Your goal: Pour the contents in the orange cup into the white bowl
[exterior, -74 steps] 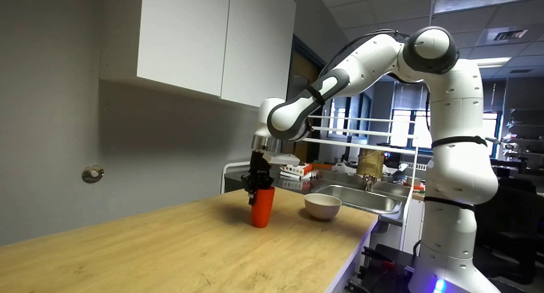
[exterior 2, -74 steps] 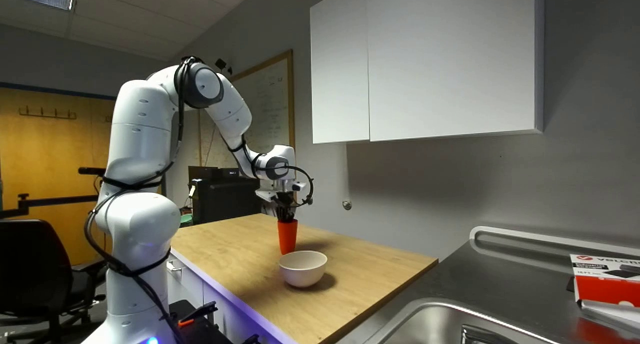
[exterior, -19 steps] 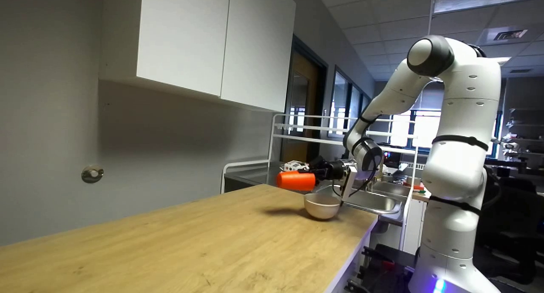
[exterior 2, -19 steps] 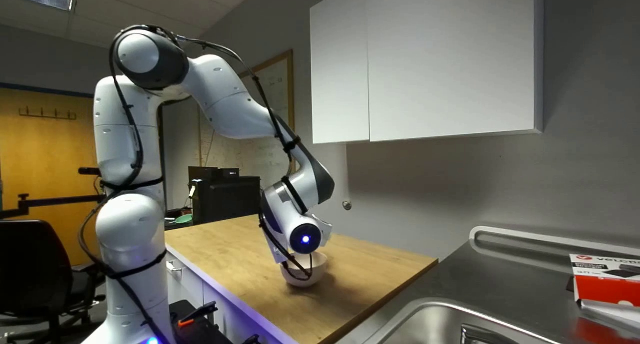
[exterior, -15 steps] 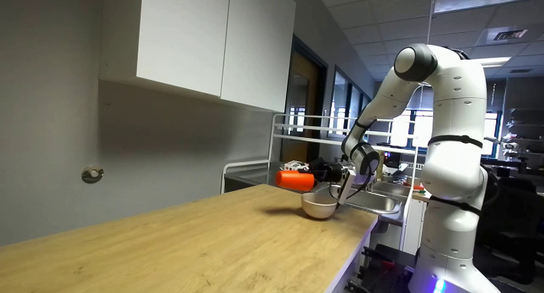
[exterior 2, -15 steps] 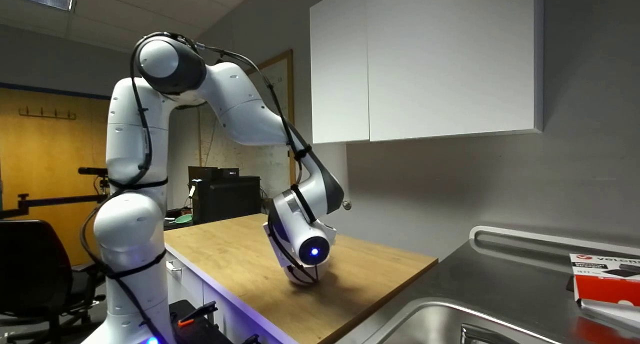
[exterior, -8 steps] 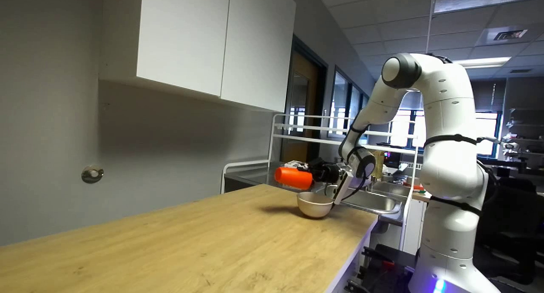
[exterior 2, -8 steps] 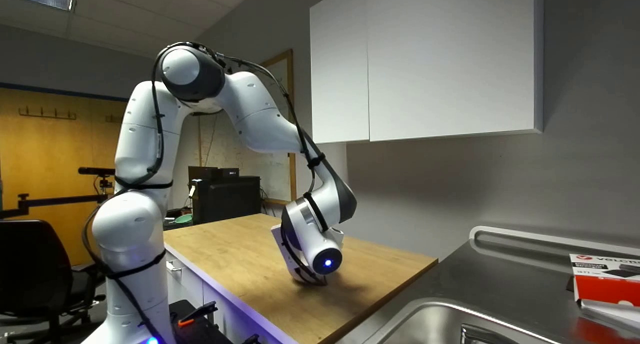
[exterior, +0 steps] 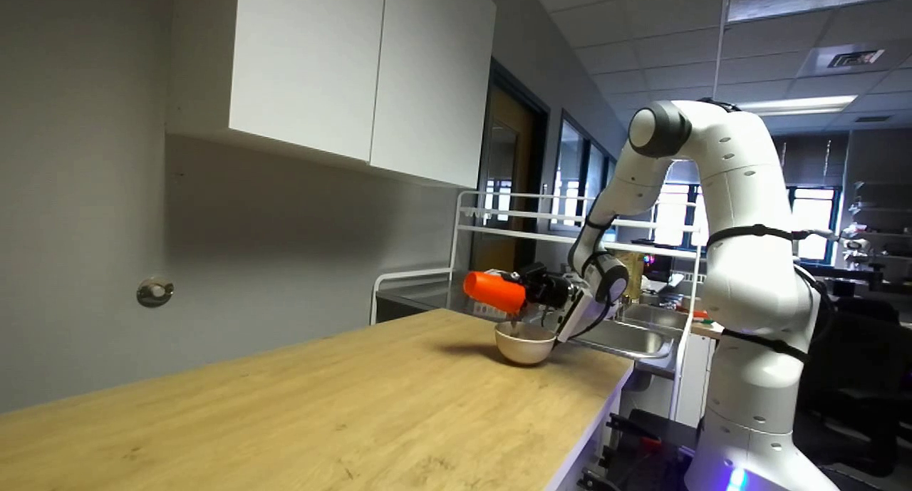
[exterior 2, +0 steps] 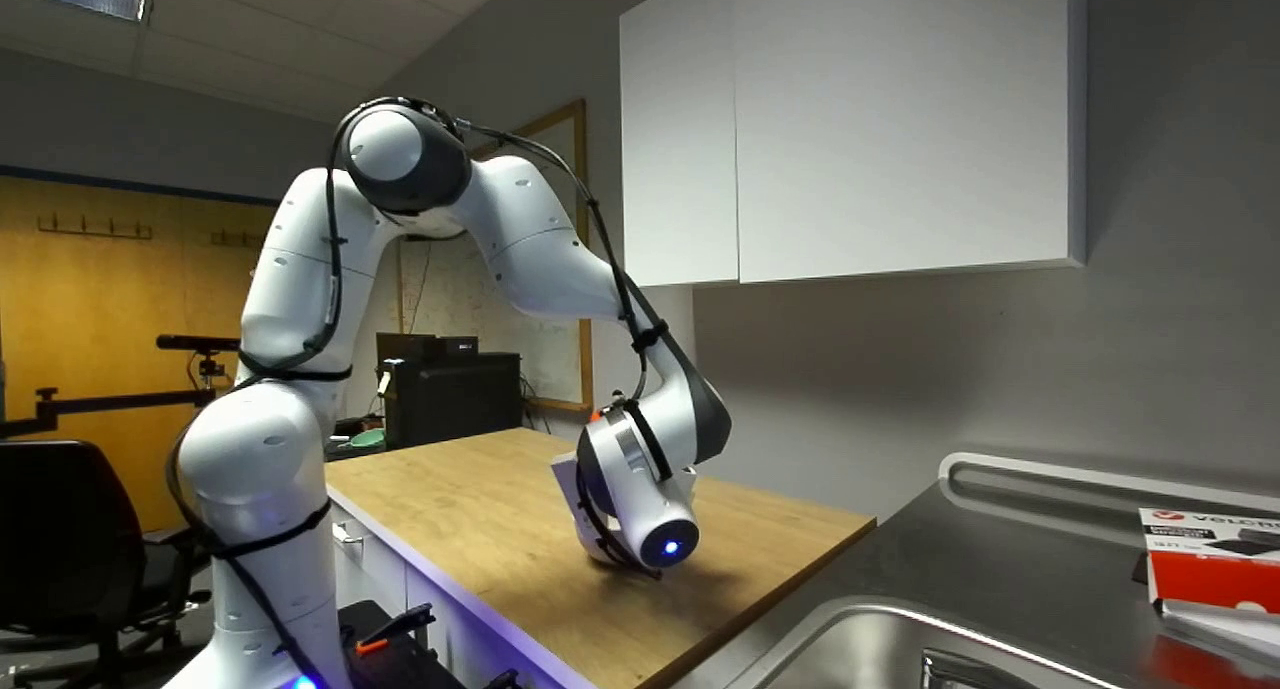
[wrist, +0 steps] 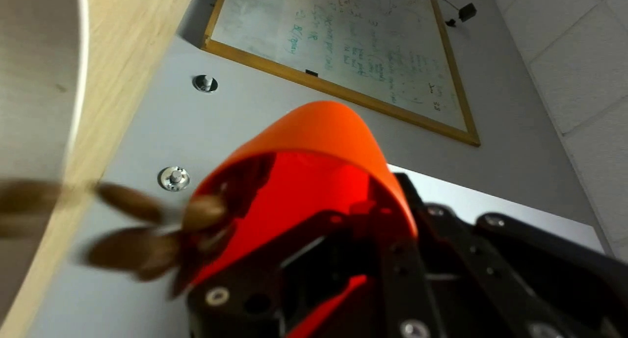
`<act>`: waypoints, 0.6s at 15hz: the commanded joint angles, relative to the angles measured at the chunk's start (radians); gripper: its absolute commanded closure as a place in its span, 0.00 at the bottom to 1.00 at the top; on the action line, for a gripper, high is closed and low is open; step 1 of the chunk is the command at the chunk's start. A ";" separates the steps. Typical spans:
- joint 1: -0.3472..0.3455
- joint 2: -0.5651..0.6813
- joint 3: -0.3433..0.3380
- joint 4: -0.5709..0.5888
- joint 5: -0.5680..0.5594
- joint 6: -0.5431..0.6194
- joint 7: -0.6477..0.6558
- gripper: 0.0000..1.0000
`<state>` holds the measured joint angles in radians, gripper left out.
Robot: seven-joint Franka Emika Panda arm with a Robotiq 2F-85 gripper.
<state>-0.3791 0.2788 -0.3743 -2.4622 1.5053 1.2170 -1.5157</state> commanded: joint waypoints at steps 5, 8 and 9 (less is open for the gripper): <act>-0.015 0.052 -0.007 0.046 -0.016 -0.089 -0.039 0.99; -0.013 0.061 -0.005 0.054 -0.020 -0.108 -0.056 0.99; -0.013 0.063 -0.005 0.057 -0.022 -0.115 -0.061 0.99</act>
<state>-0.3930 0.3250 -0.3759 -2.4358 1.5025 1.1333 -1.5502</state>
